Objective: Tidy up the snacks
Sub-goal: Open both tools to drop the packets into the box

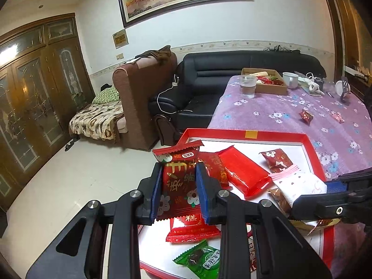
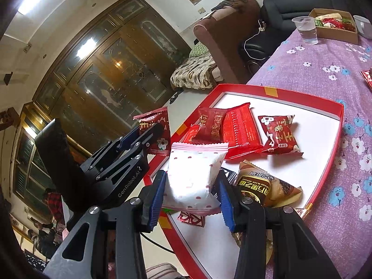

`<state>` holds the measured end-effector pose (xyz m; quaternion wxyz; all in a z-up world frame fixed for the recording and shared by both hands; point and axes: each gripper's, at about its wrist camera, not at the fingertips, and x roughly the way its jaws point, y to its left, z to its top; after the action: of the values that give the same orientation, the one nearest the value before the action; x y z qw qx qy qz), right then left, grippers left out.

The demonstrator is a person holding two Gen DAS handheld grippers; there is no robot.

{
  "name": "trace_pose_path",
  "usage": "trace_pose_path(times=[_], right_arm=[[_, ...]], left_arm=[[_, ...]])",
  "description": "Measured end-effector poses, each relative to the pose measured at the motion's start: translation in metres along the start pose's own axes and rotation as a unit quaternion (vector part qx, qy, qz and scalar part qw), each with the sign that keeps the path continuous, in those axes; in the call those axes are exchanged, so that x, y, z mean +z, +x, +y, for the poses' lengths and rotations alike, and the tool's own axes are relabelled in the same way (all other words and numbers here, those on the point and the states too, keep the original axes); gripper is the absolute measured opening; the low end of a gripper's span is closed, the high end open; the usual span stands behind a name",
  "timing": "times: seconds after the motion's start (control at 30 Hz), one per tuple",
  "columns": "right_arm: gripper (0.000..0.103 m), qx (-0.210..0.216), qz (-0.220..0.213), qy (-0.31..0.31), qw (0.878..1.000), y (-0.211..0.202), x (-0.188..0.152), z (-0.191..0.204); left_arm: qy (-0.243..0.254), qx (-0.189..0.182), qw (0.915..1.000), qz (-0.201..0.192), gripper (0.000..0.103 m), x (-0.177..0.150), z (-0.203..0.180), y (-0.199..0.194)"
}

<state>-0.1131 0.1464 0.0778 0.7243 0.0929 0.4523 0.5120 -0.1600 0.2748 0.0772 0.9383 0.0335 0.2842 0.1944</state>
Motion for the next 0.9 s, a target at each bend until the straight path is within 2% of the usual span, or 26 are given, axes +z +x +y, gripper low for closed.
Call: trace_pose_path(times=[0.43, 0.73, 0.77, 0.87, 0.9], right_arm=[[0.044, -0.001, -0.001, -0.001, 1.0, -0.001, 0.001, -0.001], [0.046, -0.001, -0.001, 0.005, 1.0, -0.002, 0.002, -0.006], [0.046, 0.0, 0.0, 0.007, 1.0, -0.002, 0.002, -0.007], [0.046, -0.002, -0.005, 0.016, 1.0, -0.007, 0.004, -0.014], [0.046, -0.004, -0.008, 0.02, 1.0, -0.01, 0.005, -0.017]], left_arm=[[0.002, 0.003, 1.0, 0.003, 0.026, -0.002, 0.001, 0.001], [0.0, 0.02, 0.9998, 0.009, 0.026, -0.002, 0.001, 0.004], [-0.001, 0.022, 0.9997, 0.011, 0.032, -0.002, 0.001, 0.005], [-0.011, 0.028, 0.9995, 0.009, 0.064, -0.001, 0.002, 0.004], [-0.013, 0.031, 0.9994, 0.005, 0.071, -0.001, 0.003, 0.002]])
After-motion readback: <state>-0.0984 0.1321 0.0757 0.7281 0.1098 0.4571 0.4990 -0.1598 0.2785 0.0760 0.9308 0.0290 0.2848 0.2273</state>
